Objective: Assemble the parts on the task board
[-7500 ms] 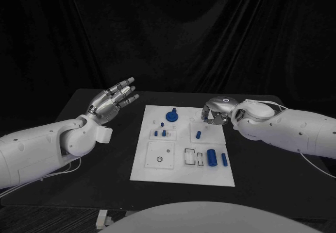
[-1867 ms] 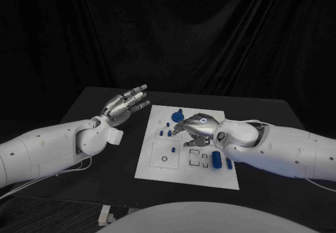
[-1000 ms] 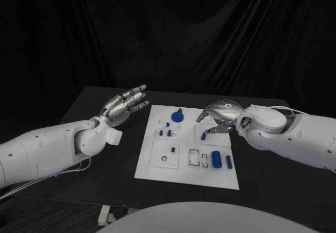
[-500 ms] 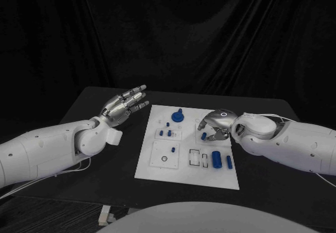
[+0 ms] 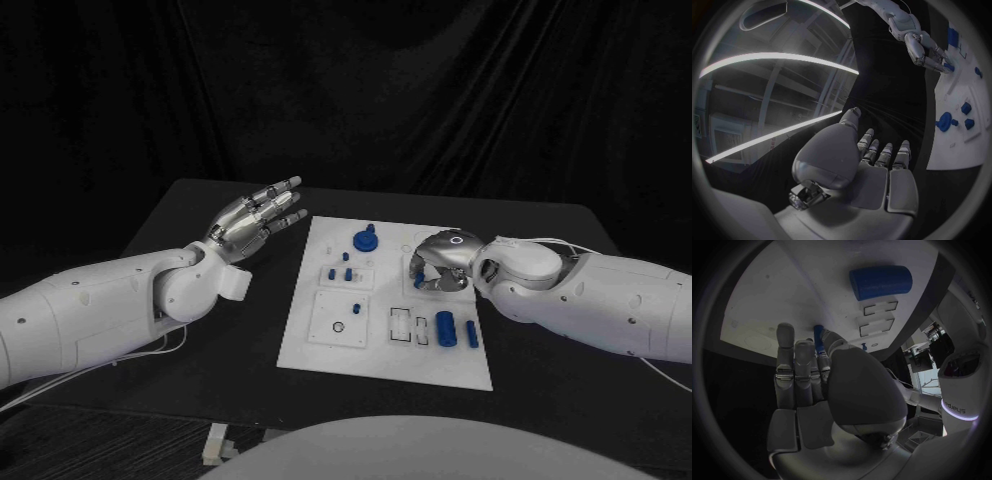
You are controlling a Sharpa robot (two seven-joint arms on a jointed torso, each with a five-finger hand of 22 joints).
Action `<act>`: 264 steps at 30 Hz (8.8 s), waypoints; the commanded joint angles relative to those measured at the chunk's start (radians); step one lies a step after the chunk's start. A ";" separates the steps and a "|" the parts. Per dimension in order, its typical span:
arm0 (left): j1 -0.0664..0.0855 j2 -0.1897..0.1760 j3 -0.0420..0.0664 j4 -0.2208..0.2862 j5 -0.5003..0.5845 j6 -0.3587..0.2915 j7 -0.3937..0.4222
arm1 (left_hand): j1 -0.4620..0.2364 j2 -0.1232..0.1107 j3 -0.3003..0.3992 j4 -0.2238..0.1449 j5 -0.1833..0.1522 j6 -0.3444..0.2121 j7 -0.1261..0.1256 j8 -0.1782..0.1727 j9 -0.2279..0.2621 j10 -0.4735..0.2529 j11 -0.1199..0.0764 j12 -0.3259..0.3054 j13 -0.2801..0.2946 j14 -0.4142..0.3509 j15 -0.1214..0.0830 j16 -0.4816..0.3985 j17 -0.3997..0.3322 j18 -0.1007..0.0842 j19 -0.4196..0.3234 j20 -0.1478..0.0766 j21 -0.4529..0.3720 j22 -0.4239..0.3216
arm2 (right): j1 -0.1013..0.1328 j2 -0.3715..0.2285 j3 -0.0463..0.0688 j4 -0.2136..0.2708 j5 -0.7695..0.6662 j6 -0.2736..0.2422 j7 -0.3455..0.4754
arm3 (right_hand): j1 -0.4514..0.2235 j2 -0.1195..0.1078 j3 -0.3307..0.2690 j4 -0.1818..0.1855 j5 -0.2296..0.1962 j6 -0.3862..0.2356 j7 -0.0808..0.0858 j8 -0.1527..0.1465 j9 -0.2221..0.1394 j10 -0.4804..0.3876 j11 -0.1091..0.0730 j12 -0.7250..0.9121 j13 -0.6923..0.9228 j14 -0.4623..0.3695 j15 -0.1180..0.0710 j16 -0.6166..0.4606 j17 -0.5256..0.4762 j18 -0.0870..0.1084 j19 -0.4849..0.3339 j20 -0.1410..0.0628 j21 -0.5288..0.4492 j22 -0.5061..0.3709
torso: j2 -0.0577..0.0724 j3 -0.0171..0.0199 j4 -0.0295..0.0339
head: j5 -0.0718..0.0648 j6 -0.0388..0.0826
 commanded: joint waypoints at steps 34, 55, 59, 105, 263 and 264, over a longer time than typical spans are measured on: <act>-0.007 0.016 0.001 -0.009 0.005 0.005 0.004 | -0.007 0.007 0.012 -0.021 0.013 0.007 0.006 0.008 0.002 0.002 0.010 0.018 0.002 0.002 -0.002 0.002 0.000 0.009 0.000 -0.006 -0.001 -0.003 | 0.137 -0.087 0.001 0.293 -0.031 -0.083 -0.034 | 0.022 -0.016 0.082 -0.041 -0.024 0.065 -0.013 0.017 0.043 0.131 -0.025 -0.064 -0.001 0.011 -0.027 0.023 0.024 -0.012 -0.001 -0.025 0.072 0.053 | -0.001 -0.0011 0.0004 | 0.011 0.000; -0.009 0.027 0.001 -0.007 -0.035 -0.038 0.095 | -0.072 -0.012 -0.050 0.055 -0.031 -0.070 -0.052 -0.010 -0.008 -0.016 -0.027 0.001 -0.003 -0.004 -0.065 -0.023 -0.007 0.009 -0.006 -0.074 -0.006 -0.019 | -0.009 0.199 0.001 0.146 -0.116 -0.014 -0.018 | 0.014 -0.025 0.095 -0.050 -0.025 0.041 -0.007 -0.005 0.043 0.138 -0.021 -0.085 0.001 0.025 -0.023 0.071 0.069 -0.020 0.007 -0.024 0.134 0.062 | -0.001 -0.0012 0.0042 | 0.021 0.000; -0.009 0.028 0.001 -0.009 -0.053 -0.036 0.098 | -0.069 -0.010 -0.049 0.057 -0.029 -0.073 -0.052 -0.011 -0.008 -0.017 -0.026 -0.002 -0.003 -0.004 -0.063 -0.023 -0.007 0.009 -0.006 -0.073 -0.006 -0.019 | -0.027 0.215 0.001 0.130 -0.120 -0.007 -0.019 | 0.013 -0.025 0.097 -0.051 -0.026 0.040 -0.007 -0.007 0.043 0.139 -0.021 -0.085 0.001 0.025 -0.023 0.072 0.071 -0.021 0.007 -0.024 0.138 0.062 | 0.001 -0.0013 0.0013 | 0.025 0.000; -0.029 0.043 0.001 -0.037 -0.064 -0.010 0.067 | -0.033 0.001 -0.039 0.051 -0.009 -0.065 -0.039 -0.010 -0.006 -0.021 -0.027 -0.005 -0.004 -0.004 -0.035 -0.023 -0.007 0.007 -0.005 -0.051 -0.005 -0.016 | -0.067 0.206 0.001 0.130 -0.123 0.062 -0.036 | 0.012 -0.026 0.105 -0.059 -0.026 0.035 -0.006 -0.014 0.044 0.153 -0.023 -0.087 0.004 0.020 -0.024 0.071 0.069 -0.019 0.002 -0.024 0.138 0.061 | 0.000 -0.0010 -0.0004 | 0.026 0.000; -0.077 0.057 0.001 -0.059 -0.065 0.023 0.033 | -0.017 0.014 -0.025 0.036 0.007 -0.050 -0.019 -0.002 -0.004 -0.023 -0.014 -0.001 -0.003 -0.003 -0.008 -0.018 -0.005 0.004 -0.004 -0.029 -0.003 -0.013 | 0.060 -0.173 0.000 0.327 0.887 0.152 -0.518 | -0.520 0.043 -0.005 -0.026 0.550 0.015 -0.120 0.178 0.622 0.514 -0.144 1.346 1.506 0.134 -0.117 0.587 0.576 -0.087 0.048 -0.101 0.876 0.150 | 0.000 -0.0009 0.0009 | -0.018 0.000; -0.077 0.057 0.001 -0.059 -0.065 0.023 0.033 | -0.017 0.014 -0.025 0.036 0.007 -0.050 -0.019 -0.002 -0.004 -0.023 -0.014 -0.001 -0.003 -0.003 -0.008 -0.018 -0.005 0.004 -0.004 -0.029 -0.003 -0.013 | 0.060 -0.166 0.000 0.321 0.893 0.153 -0.520 | -0.523 0.043 -0.005 -0.025 0.550 0.013 -0.119 0.178 0.623 0.514 -0.143 1.346 1.506 0.134 -0.117 0.586 0.575 -0.086 0.047 -0.101 0.873 0.150 | 0.000 -0.0011 -0.0004 | -0.017 0.000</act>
